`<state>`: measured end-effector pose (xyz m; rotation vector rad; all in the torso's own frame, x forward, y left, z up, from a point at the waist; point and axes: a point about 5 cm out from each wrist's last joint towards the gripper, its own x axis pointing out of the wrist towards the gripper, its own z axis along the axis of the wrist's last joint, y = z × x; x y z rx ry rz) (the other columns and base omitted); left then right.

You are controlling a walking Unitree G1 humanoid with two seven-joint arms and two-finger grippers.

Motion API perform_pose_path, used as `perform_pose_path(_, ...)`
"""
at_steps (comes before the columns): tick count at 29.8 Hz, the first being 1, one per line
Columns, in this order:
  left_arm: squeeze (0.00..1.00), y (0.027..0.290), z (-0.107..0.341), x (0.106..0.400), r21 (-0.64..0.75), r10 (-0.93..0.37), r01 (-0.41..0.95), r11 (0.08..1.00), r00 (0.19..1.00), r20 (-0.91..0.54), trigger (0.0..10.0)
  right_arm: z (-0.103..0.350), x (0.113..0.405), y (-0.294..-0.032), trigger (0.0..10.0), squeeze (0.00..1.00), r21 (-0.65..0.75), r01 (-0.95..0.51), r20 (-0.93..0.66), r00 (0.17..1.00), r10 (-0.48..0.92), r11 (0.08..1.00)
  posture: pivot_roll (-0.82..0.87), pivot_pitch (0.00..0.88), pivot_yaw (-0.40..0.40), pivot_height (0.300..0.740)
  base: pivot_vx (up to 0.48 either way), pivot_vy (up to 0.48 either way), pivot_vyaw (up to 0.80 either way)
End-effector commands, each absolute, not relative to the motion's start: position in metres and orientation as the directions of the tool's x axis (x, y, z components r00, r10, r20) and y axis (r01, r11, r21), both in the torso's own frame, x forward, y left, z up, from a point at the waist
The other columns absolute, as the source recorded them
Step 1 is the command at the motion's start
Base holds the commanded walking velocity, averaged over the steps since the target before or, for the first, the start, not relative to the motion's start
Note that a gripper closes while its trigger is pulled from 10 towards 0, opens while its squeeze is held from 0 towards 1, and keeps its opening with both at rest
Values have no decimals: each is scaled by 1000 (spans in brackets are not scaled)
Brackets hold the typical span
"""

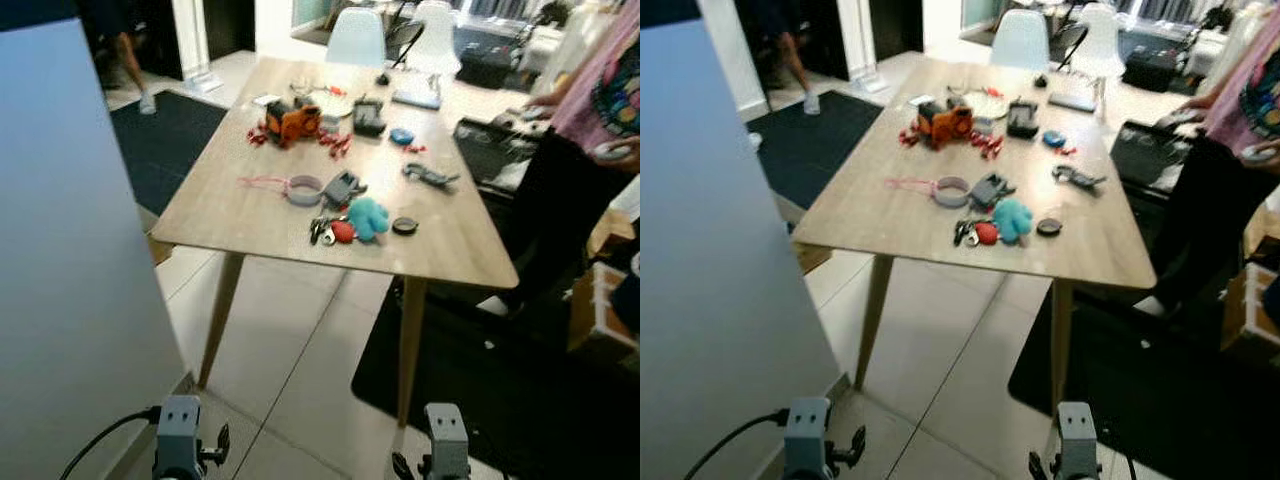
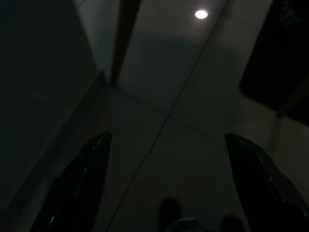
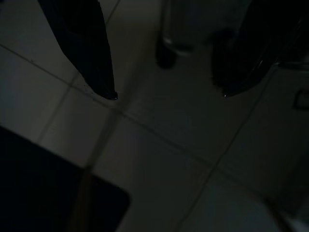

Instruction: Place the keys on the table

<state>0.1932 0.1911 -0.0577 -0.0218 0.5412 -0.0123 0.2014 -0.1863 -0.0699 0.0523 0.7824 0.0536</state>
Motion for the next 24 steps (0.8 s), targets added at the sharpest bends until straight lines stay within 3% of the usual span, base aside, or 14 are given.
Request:
perform_pose_path(1, 0, 193, -57, 193, -15, -17, 11, 1000, 859, -512, 10000, -73, 195, -190, 10000, 0, 61, -21, -717, 695, 58, 998, 60, 36, -34, 740, 0, 0, 0)
perform_pose_path(15, 0, 192, -55, 195, -17, -24, 18, 1000, 871, -491, 10000, -73, 195, -189, 10000, 0, 45, -46, -722, 688, 64, 998, 60, 19, -33, 740, 0, 0, 0)
perform_pose_path(24, 0, 192, -55, 196, -19, -15, 6, 1000, 870, -492, 10000, -73, 196, -181, 10000, 0, 14, -144, -720, 685, 110, 989, 61, 23, -34, 740, 0, 0, 69)
